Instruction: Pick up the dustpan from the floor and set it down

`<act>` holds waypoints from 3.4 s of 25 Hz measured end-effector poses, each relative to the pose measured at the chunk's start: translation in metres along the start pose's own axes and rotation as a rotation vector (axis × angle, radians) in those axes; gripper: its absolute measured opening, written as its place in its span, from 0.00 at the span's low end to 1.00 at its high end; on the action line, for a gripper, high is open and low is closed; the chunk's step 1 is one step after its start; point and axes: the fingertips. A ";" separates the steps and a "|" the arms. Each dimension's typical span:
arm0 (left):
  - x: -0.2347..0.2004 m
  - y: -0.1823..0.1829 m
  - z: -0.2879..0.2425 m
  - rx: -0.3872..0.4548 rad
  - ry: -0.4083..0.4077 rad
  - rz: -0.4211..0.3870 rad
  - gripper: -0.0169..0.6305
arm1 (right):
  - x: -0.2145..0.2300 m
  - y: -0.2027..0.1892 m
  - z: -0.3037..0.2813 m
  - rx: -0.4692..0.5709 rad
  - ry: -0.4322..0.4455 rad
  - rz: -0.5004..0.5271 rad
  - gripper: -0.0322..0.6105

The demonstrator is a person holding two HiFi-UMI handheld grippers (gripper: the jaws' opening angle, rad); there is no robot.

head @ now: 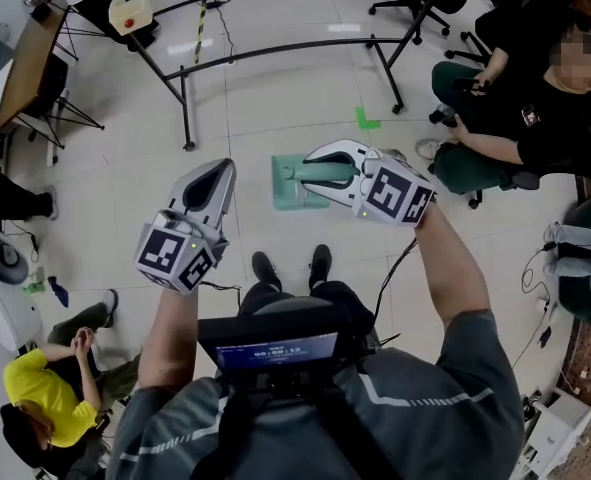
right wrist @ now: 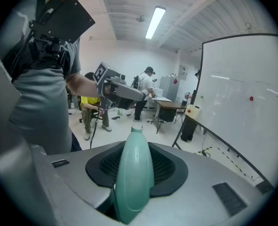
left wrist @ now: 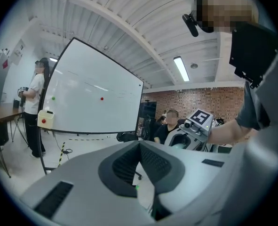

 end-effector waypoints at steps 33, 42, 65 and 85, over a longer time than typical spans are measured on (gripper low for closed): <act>-0.180 -0.413 -0.260 -0.266 0.063 0.236 0.07 | 0.039 -0.347 -0.397 -0.138 0.082 -0.029 0.27; -0.181 -0.408 -0.267 -0.271 0.052 0.247 0.07 | 0.024 -0.360 -0.398 -0.158 0.124 -0.028 0.27; -0.163 -0.396 -0.261 -0.277 0.031 0.213 0.07 | -0.025 -0.360 -0.389 -0.186 0.221 -0.101 0.40; -0.020 -0.002 -0.025 0.040 0.068 0.017 0.07 | 0.041 0.015 0.024 0.311 -0.235 -0.289 0.27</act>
Point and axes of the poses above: the fingertips, and each gripper's own axes: z backward along the fingers, x to its right, y out of its top, and after that the axes turned 13 degrees about -x, right-handed
